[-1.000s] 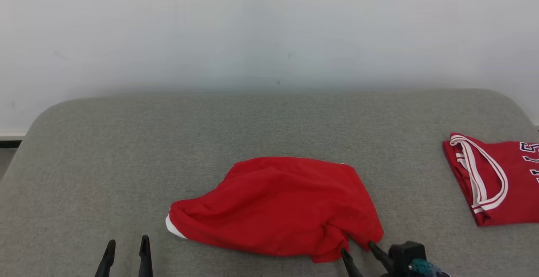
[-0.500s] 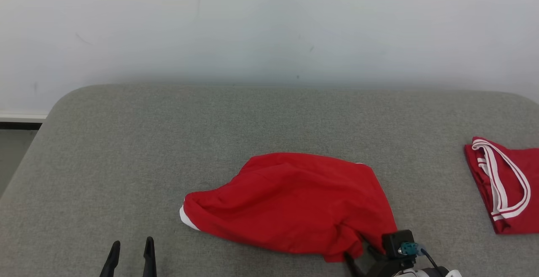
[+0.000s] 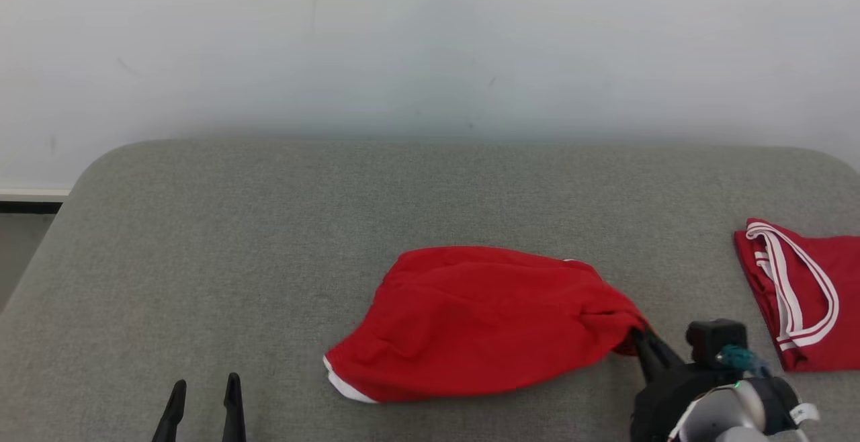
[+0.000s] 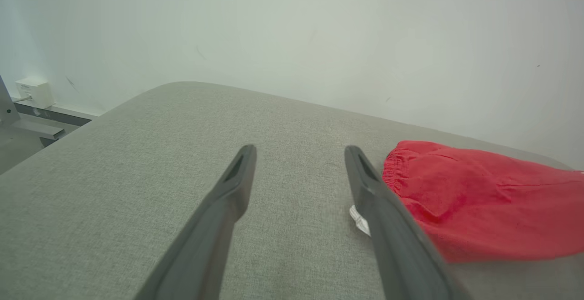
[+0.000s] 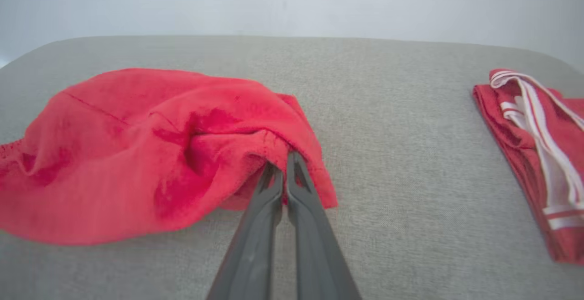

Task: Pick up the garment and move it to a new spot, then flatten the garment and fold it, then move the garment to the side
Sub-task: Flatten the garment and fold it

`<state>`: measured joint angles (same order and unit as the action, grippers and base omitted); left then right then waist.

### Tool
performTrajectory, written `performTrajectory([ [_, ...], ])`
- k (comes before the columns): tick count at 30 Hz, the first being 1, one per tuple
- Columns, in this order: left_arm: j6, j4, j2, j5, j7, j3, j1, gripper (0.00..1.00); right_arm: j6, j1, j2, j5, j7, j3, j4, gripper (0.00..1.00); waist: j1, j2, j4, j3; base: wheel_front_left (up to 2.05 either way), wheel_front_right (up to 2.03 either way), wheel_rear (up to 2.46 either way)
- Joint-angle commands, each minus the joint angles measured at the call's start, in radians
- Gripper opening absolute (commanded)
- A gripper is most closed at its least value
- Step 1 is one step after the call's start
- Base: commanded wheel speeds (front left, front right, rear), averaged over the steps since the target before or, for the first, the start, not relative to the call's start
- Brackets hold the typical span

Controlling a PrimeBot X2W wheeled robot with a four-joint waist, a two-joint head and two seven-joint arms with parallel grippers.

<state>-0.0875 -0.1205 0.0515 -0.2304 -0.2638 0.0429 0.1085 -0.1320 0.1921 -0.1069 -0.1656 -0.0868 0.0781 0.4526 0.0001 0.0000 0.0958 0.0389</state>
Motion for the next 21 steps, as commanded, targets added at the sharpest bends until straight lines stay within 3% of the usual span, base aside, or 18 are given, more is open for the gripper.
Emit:
performTrajectory([
  [1, 0.006, 0.005, -0.001, -0.004, 0.0, -0.001, 0.005, 1.0, 0.003, -0.03, -0.005, 0.017, -0.032, -0.025, -0.069, 0.0, -0.0001, 0.0, -0.007, 0.001, 0.0, 0.0, 0.0],
  [11, 0.01, 0.014, -0.001, -0.013, 0.0, -0.017, -0.015, 1.0, 0.003, -0.165, -0.021, 0.057, -0.385, -0.123, -0.487, 0.0, -0.0001, 0.0, -0.004, -0.014, 0.0, 0.0, 0.0],
  [12, 0.01, 0.014, -0.001, -0.013, 0.0, -0.017, -0.015, 1.0, 0.003, -0.165, -0.021, 0.057, -0.385, -0.123, -0.487, 0.0, -0.0001, 0.0, -0.004, -0.014, 0.0, 0.0, 0.0],
  [15, 0.012, 0.016, -0.001, -0.016, 0.0, -0.02, -0.017, 1.0, 0.003, -0.186, -0.016, 0.056, -0.524, -0.146, -0.574, 0.0, -0.0001, 0.0, 0.0, -0.02, 0.0, 0.0, 0.0],
  [18, 0.013, 0.016, -0.001, -0.017, 0.0, -0.026, -0.025, 1.0, 0.003, -0.17, -0.046, 0.047, -0.645, -0.146, -0.554, 0.0, -0.0001, 0.0, 0.004, -0.034, 0.0, 0.0, 0.0],
  [21, 0.009, 0.013, -0.001, -0.017, 0.0, -0.035, -0.036, 1.0, 0.003, -0.093, -0.087, 0.026, -0.688, -0.129, -0.454, 0.0, -0.0001, 0.0, 0.016, -0.05, 0.0, 0.0, 0.0],
])
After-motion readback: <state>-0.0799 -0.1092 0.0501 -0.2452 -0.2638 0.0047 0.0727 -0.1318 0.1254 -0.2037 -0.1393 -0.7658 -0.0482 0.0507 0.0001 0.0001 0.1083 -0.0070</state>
